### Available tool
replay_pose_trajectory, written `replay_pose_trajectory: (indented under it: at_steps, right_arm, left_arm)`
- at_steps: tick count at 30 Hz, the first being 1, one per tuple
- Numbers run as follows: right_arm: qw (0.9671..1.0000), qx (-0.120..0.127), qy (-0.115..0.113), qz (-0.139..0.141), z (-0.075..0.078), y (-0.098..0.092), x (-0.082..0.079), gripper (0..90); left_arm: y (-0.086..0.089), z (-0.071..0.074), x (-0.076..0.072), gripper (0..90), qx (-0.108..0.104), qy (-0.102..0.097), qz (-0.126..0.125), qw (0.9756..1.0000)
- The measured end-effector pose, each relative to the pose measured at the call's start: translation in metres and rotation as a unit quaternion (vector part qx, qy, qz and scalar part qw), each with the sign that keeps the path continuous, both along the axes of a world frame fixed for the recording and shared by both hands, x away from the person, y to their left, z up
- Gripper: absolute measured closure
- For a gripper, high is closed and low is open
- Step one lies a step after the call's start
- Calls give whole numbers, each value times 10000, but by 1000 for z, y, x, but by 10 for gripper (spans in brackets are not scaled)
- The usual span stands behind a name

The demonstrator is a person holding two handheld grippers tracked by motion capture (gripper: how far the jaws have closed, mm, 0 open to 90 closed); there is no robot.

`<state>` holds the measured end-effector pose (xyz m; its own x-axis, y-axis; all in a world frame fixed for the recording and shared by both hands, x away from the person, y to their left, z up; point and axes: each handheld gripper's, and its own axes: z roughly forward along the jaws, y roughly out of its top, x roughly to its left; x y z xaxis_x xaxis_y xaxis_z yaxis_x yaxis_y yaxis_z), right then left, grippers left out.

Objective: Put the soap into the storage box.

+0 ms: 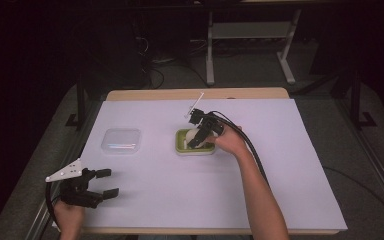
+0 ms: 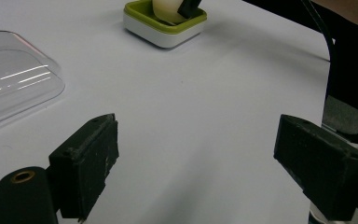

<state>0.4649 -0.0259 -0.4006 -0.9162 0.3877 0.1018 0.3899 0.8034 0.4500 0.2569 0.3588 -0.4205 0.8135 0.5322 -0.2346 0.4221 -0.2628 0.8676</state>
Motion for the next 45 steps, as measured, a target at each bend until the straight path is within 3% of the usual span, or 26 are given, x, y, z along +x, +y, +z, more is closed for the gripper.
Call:
replay_pose_trajectory:
  at_steps: [45]
  right_arm:
    - [9999, -109, -15, -27, -1, 3, -1, 230]
  left_arm:
    - [0, 0, 0, 131, -42, 28, 7, 10000]
